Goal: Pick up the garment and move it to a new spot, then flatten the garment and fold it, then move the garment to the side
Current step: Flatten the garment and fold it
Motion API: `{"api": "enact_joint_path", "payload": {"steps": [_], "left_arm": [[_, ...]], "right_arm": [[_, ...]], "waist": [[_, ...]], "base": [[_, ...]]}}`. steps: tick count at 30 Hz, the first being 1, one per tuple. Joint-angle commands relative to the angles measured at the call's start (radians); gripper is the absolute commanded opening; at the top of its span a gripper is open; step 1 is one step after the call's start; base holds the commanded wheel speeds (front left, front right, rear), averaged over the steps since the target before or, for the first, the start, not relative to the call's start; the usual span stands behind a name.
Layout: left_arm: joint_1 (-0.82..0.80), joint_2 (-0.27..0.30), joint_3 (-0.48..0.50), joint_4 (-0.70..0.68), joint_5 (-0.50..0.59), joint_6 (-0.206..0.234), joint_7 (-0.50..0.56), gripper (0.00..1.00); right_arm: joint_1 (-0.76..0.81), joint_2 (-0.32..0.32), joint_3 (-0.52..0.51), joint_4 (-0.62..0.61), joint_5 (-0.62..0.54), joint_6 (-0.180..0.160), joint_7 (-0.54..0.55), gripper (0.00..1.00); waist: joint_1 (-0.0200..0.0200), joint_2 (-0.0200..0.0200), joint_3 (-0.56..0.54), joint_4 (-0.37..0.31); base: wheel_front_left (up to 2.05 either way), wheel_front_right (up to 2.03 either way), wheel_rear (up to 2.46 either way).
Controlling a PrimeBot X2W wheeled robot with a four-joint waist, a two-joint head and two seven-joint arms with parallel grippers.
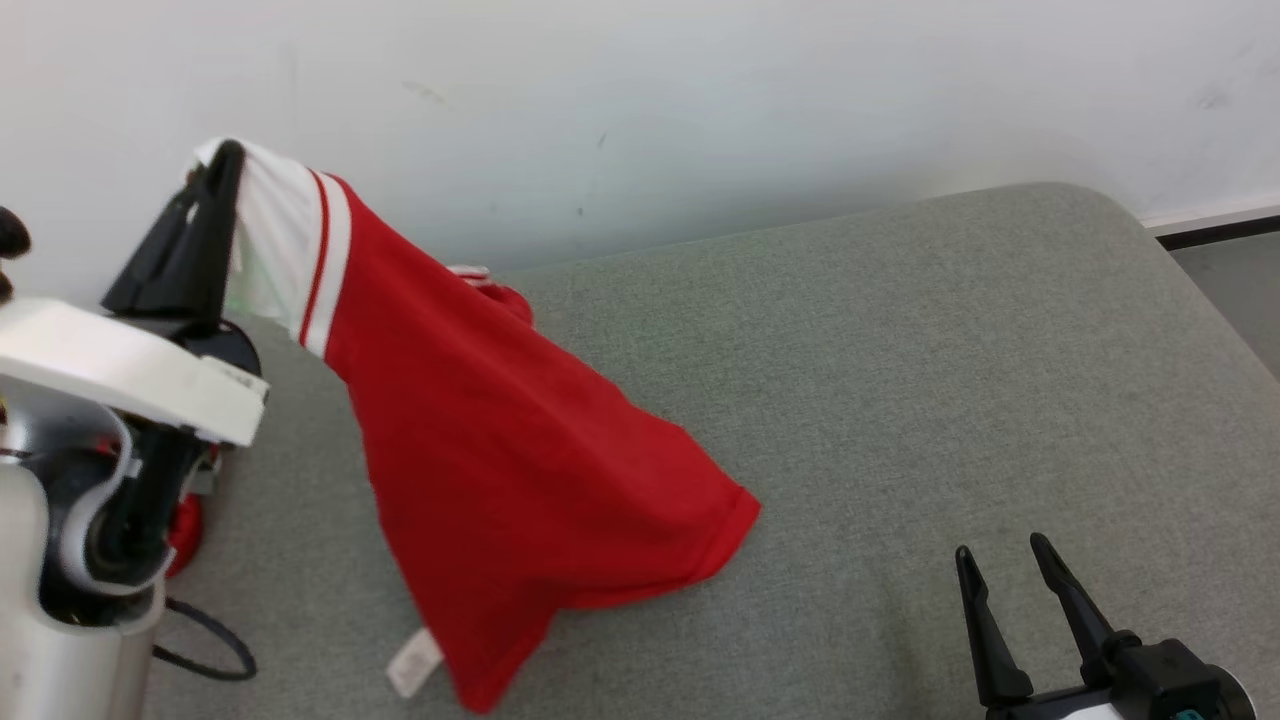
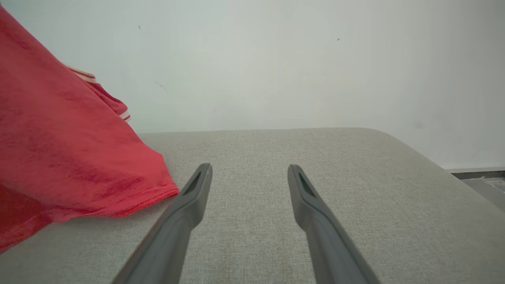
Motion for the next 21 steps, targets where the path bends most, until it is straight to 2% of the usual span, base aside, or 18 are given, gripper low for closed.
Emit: {"api": "enact_joint_path", "payload": {"steps": [1,6,9,15,21], "left_arm": [[-0.033,0.02,0.015,-0.016,-0.019,0.005,0.023,0.0],[-0.118,0.061,0.024,-0.02,-0.034,-0.001,0.083,0.0],[-0.152,0.058,-0.003,-0.028,-0.035,-0.007,0.108,0.0],[-0.118,-0.013,-0.081,-0.017,-0.056,-0.001,0.124,0.0],[-0.058,-0.103,-0.205,0.052,-0.041,-0.025,0.107,0.0]], "right_arm": [[0.006,0.0,-0.001,0.001,0.012,-0.002,0.001,1.0],[0.001,0.001,0.001,0.002,0.014,-0.002,0.001,1.0],[-0.004,0.001,0.004,0.003,0.016,-0.002,0.001,1.0],[-0.012,0.001,0.023,0.002,0.03,-0.002,0.001,1.0],[-0.04,0.001,0.033,0.001,0.038,-0.002,0.001,1.0]], "waist": [[0.0,0.0,0.001,-0.001],[0.0,0.0,0.004,-0.002],[0.0,0.0,0.006,-0.004],[0.0,0.0,0.018,-0.016],[0.0,0.0,0.053,-0.052]], "base": [[0.0,0.0,0.0],[0.0,0.0,0.0],[0.0,0.0,0.0],[0.0,0.0,0.0],[0.0,0.0,0.0]]}}
